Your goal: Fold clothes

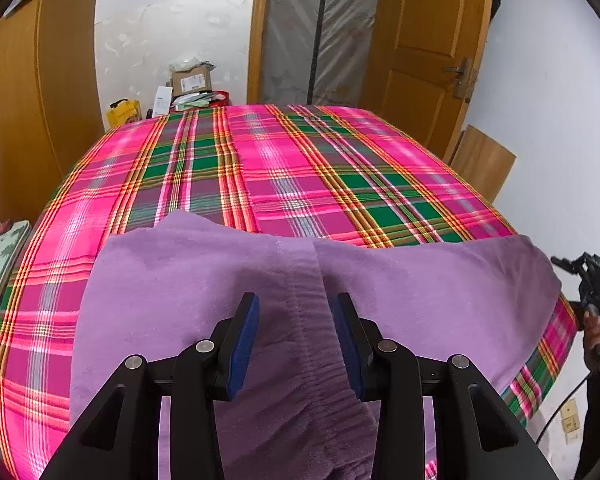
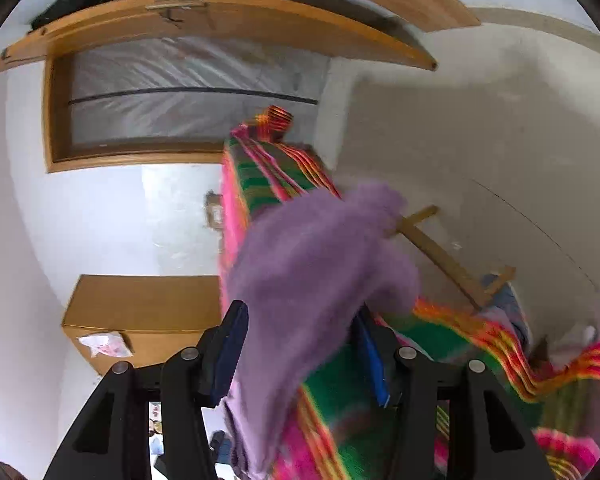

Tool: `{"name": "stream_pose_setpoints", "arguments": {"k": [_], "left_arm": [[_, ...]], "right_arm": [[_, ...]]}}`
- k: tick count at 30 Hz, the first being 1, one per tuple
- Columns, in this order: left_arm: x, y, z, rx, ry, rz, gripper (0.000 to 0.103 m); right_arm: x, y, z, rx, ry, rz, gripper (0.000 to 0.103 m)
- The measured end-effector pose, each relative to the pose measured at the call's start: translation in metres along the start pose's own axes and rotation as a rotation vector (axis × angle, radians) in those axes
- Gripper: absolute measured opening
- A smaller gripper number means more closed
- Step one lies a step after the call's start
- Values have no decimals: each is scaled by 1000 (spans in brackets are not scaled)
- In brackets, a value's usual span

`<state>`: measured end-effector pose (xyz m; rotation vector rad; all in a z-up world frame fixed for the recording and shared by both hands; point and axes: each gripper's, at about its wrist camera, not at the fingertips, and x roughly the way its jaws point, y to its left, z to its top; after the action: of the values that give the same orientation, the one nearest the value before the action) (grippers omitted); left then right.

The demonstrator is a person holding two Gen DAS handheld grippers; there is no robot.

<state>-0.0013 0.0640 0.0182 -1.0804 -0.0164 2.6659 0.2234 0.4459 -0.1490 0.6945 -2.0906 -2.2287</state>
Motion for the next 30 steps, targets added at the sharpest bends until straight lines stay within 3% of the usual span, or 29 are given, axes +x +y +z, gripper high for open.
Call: {"name": "stream_pose_setpoints", "arguments": {"k": [12, 14, 16, 18, 20, 21, 30], "left_arm": [[4, -3, 0, 1, 10, -9, 40], [4, -3, 0, 0, 12, -10, 40], [5, -4, 0, -1, 14, -14, 40], [5, -5, -1, -2, 14, -17, 40], [5, -6, -2, -1, 13, -20, 40], [4, -6, -2, -1, 13, -21, 40], [-1, -2, -2, -17, -8, -25, 41]], "right_arm": [[-16, 2, 1, 4, -110, 205, 54], [-16, 4, -1, -9, -116, 199, 54], [-10, 7, -2, -22, -99, 117, 49], [-7, 10, -3, -46, -102, 58, 39], [-8, 15, -4, -71, -116, 42, 13], [-9, 19, -4, -90, -125, 35, 11], [-12, 75, -16, -289, -165, -5, 9]]}}
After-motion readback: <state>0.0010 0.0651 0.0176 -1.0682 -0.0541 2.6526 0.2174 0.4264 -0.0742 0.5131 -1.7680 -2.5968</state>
